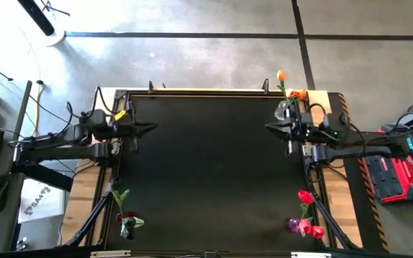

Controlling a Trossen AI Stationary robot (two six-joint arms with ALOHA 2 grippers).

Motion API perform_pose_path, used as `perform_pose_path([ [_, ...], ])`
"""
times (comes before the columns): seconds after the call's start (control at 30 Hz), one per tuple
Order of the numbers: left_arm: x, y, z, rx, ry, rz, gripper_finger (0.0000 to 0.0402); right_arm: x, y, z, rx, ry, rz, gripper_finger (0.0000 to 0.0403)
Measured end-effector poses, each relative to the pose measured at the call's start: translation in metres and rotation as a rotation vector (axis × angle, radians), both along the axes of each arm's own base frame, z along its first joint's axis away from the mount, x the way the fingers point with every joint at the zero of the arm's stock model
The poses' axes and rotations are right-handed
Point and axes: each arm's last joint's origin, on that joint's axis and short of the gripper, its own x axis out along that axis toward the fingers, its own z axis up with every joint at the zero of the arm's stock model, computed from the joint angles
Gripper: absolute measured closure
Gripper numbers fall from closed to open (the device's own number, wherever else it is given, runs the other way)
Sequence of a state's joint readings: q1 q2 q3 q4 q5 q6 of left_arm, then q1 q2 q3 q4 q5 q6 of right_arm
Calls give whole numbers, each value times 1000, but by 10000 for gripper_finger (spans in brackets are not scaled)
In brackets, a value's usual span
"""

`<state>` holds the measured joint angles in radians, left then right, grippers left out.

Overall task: Sort flowers into vase by color
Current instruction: Return to Home Position

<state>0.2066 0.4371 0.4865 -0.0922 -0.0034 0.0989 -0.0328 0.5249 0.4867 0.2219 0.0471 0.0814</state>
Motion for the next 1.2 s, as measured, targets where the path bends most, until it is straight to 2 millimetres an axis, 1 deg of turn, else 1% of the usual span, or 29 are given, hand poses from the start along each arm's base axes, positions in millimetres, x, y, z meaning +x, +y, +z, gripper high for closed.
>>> perform_pose_path([
  [0.07,-3,-1,-11,-18,-7,-3,401,0,3,-10,-35,-12,16,403],
  [0.2,-2,-2,-43,-113,19,-56,401,2,5,-36,-29,-91,33,403],
  [0.3,-3,-3,-55,-128,-21,-78,401,0,6,-50,-10,-140,39,403],
  [0.37,-4,-3,-59,-125,-51,-73,401,0,6,-60,-20,-105,36,403],
  [0.47,-6,-3,-64,-120,-70,-52,401,2,6,-72,-35,-1,31,403],
  [0.63,-10,-5,-75,-165,-74,-98,401,3,6,-79,-33,71,34,403],
  [0.73,-11,-6,-85,-186,-61,-110,401,3,5,-79,-78,70,22,403],
  [0.9,-12,-6,-102,-192,-39,-108,401,3,4,-79,-82,71,27,403],
  [0.97,-12,-6,-105,-191,-41,-110,401,3,4,-80,-89,71,32,403],
  [1.07,-13,-6,-105,-183,-49,-113,401,2,3,-92,-55,57,-6,403],
  [1.2,-15,-7,-103,-184,-78,-120,401,-3,3,-102,-7,-45,-6,403],
])
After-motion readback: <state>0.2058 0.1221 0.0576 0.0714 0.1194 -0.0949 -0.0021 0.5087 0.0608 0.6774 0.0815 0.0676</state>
